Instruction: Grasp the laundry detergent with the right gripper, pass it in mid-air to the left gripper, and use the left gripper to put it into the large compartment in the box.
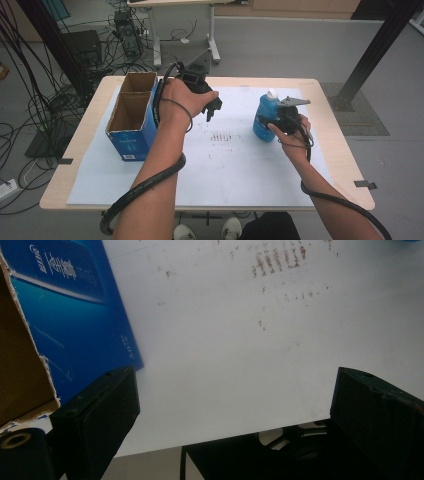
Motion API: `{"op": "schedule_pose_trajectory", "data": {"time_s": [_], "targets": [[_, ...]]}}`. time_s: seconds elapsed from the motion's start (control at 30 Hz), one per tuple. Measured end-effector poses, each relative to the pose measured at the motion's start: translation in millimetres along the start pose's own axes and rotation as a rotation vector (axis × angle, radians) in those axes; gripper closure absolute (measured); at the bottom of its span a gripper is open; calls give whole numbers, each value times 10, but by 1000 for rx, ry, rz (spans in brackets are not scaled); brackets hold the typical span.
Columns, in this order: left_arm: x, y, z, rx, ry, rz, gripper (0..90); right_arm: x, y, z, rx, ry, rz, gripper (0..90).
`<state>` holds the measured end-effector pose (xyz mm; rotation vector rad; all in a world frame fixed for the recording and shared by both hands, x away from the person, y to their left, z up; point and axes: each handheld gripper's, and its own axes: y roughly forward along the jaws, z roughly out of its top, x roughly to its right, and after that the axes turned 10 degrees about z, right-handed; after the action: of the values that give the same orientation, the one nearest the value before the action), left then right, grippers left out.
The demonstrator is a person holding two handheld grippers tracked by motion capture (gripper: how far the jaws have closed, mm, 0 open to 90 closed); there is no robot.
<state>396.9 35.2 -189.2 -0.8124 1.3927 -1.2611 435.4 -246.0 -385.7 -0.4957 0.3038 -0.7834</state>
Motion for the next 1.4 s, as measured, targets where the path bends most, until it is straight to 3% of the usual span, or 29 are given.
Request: {"op": "schedule_pose_trajectory", "data": {"time_s": [0.1, 0.5, 0.97, 1.13, 1.4], "targets": [[-12, -33, 7, 7, 7, -10, 59, -3, 2, 35, -10, -1, 0, 449], [-96, -212, 87, 26, 83, -4, 59, 21, -115, 319, -24, 3, 81, 446], [-205, -512, 259, 74, 220, -7, 59, 57, -293, 754, -50, -21, 189, 444], [-233, -594, 305, 86, 258, 4, 58, 14, -281, 828, -84, -44, 220, 444], [-302, -734, 366, 136, 327, 8, 55, -73, -243, 981, -89, -78, 288, 444]]}}
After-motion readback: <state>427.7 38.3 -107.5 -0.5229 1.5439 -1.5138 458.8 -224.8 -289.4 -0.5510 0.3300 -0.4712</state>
